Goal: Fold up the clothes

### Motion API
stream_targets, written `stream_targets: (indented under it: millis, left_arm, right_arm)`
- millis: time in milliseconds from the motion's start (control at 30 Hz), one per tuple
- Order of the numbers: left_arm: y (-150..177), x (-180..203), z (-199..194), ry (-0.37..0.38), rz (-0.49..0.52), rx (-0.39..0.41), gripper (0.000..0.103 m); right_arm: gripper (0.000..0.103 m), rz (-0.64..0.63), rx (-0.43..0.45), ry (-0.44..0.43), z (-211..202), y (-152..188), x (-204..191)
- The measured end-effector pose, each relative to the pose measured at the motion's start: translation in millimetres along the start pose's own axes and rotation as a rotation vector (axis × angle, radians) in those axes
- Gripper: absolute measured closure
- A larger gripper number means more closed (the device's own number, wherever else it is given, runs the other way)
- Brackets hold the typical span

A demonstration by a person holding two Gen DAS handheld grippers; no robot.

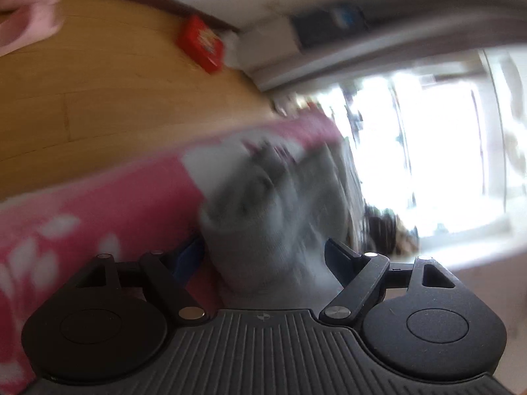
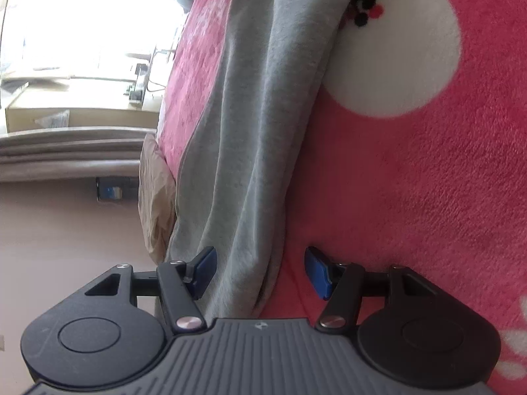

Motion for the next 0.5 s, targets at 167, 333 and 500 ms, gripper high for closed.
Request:
stream_targets:
  millis: [167,333,500]
  left_arm:
    - [0.9,3.8,9.0,-0.001,0.034,0.009,0.023]
    - [-4.2,11.7,26.2,-0.012,0.041,0.057,0.029]
    - [-3.1,20.9,26.7,-0.063,0.086,0.1,0.063]
  right_arm:
    - [0.041,0.011,0.014,-0.006,4.2,-1.8,1.5]
    - [0.041,0.015,0.03,-0.012,8.7,-3.9,1.1]
    - [0.044,0.026,0.101,-0.025,18.7,-8.3,-0.7]
Point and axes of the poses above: each gripper's, at about its wrist camera, not at the fingertips, and z roughly the way its jaws point, x to its right, y to its underside, the point moved 6 cm from there along z, roughly the way its jaws point, and after that the axes turned 3 degrees about -x, right-handed, at the moved point
